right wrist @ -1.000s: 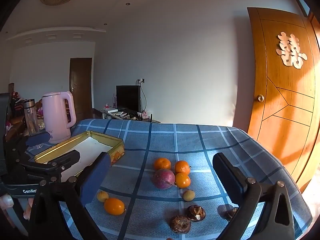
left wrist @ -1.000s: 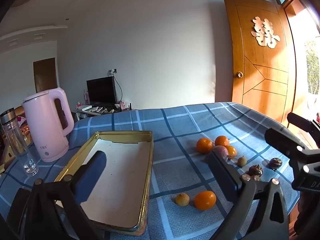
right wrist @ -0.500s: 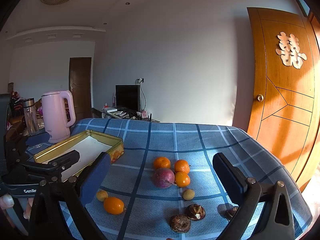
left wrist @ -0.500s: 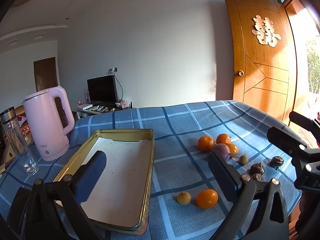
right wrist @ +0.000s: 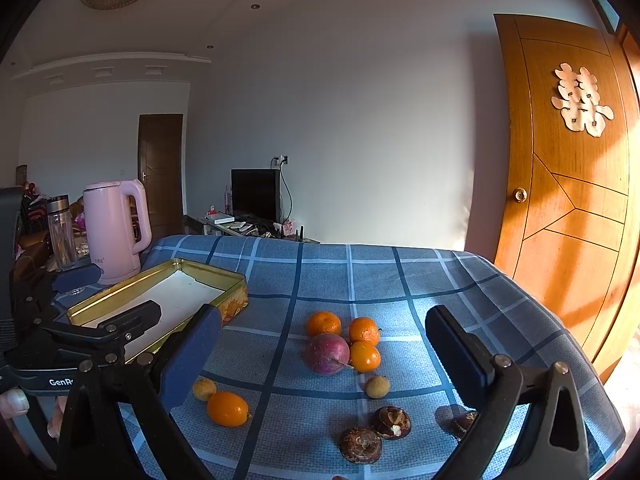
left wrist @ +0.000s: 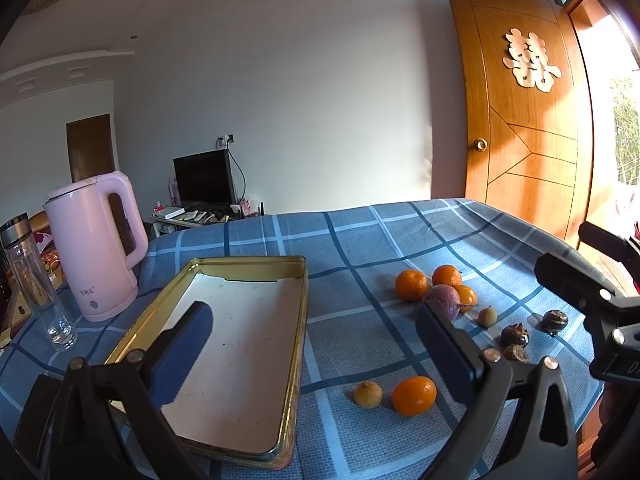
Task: Organize fruits
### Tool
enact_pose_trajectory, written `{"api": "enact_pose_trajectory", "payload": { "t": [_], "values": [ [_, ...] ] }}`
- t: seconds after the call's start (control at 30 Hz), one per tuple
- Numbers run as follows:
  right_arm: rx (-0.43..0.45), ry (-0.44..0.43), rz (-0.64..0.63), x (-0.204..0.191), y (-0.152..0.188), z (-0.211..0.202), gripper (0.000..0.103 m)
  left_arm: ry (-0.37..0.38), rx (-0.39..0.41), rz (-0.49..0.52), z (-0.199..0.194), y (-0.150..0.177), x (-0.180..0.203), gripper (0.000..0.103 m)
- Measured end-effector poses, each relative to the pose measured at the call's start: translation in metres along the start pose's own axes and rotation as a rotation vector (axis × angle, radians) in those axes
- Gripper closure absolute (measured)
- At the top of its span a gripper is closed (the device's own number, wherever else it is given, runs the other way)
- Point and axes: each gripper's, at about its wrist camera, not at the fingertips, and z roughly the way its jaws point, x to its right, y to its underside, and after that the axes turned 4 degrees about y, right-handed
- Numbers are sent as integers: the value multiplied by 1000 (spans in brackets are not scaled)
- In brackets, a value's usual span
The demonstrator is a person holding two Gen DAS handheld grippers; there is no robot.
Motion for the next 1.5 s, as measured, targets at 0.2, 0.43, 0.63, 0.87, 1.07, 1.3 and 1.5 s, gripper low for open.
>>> {"api": "enact_pose_trajectory", "payload": {
  "t": [0.2, 0.43, 0.63, 0.87, 1.07, 1.3, 1.5],
  "values": [
    [1, -1, 3, 0, 0, -1, 1, 1, -2, 1, 0, 0, 0, 0],
    [-6, -3, 4, 0, 0, 1, 1, 0, -5, 1, 2, 1, 1, 0],
    [-10, -5, 4, 0, 1, 2, 1, 2, -15, 1, 5, 3, 1, 0],
    [-13, -3, 3, 0, 1, 3, 1, 3, -21, 6, 8, 4, 3, 0],
    [-38, 27, 26, 11, 11, 8, 1, 18, -43, 18, 18, 13, 8, 0],
    [-124, 73, 14, 26, 45, 21, 1, 54, -83, 38, 31, 27, 21, 0],
    [-220, 85, 4, 33, 76, 35, 3, 100, -100, 112, 36, 38, 44, 3]
  ]
}}
